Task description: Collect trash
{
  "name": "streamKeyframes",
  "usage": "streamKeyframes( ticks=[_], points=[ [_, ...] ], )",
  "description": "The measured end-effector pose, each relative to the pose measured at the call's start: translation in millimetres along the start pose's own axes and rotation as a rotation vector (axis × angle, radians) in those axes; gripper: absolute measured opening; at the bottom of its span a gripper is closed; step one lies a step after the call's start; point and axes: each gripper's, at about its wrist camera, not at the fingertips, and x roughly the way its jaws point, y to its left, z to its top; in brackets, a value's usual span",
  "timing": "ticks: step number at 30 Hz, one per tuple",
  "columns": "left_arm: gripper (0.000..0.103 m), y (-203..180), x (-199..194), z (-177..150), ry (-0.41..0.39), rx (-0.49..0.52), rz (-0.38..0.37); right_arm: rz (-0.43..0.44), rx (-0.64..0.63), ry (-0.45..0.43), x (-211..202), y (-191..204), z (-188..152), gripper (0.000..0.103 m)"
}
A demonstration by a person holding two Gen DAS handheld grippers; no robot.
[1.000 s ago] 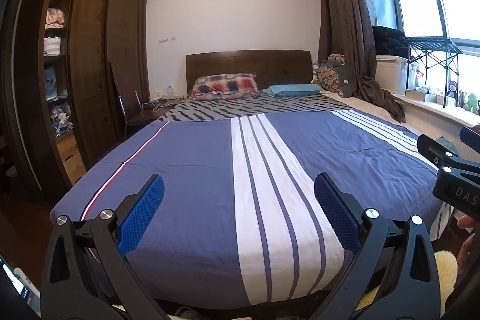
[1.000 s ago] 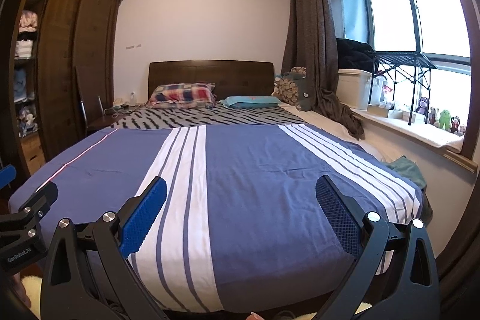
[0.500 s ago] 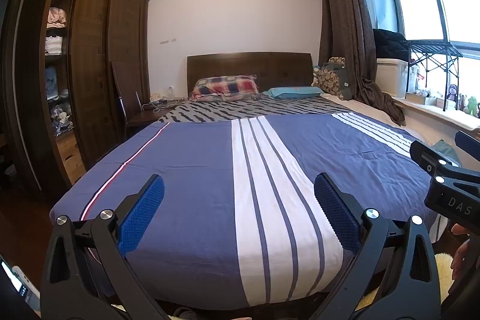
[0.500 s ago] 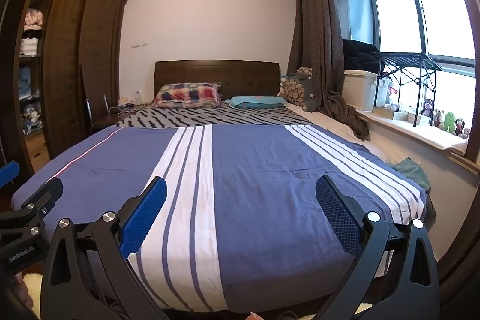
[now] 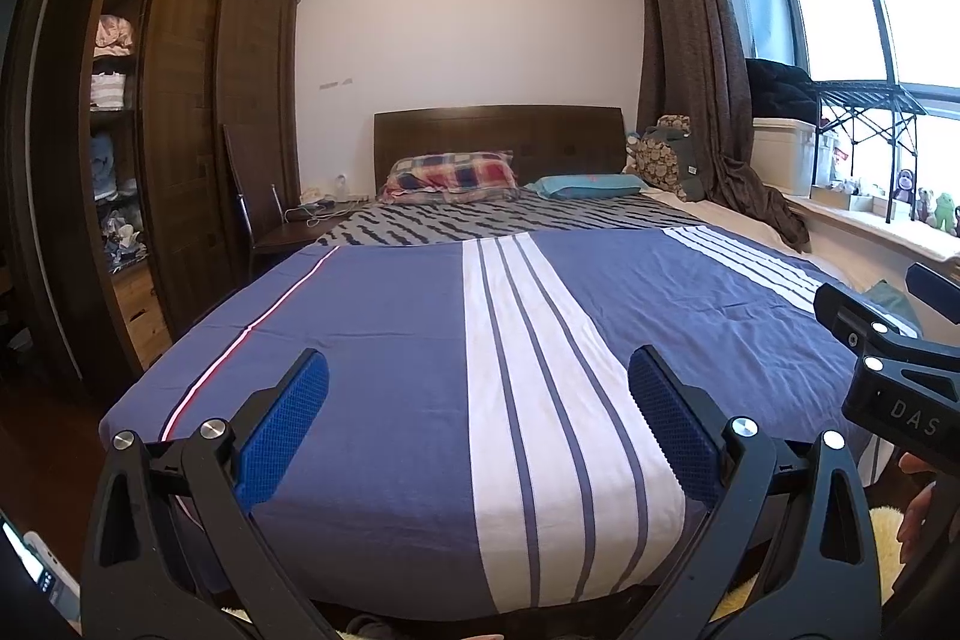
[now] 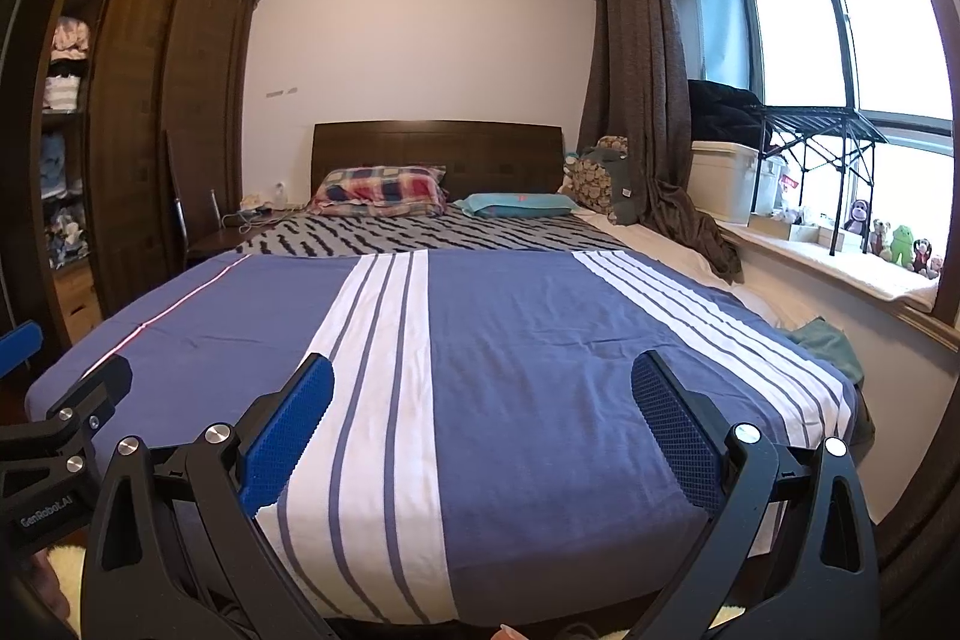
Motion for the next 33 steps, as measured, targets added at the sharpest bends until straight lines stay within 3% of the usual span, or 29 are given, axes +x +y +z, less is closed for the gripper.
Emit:
streamKeyframes(
  ticks=[33],
  points=[
    [0.095,-3.6,-2.6,-0.1,-0.011,-0.004,0.007,0.004,0.009,-0.008,-2.7,6.1,-0.2,0.1]
  ],
)
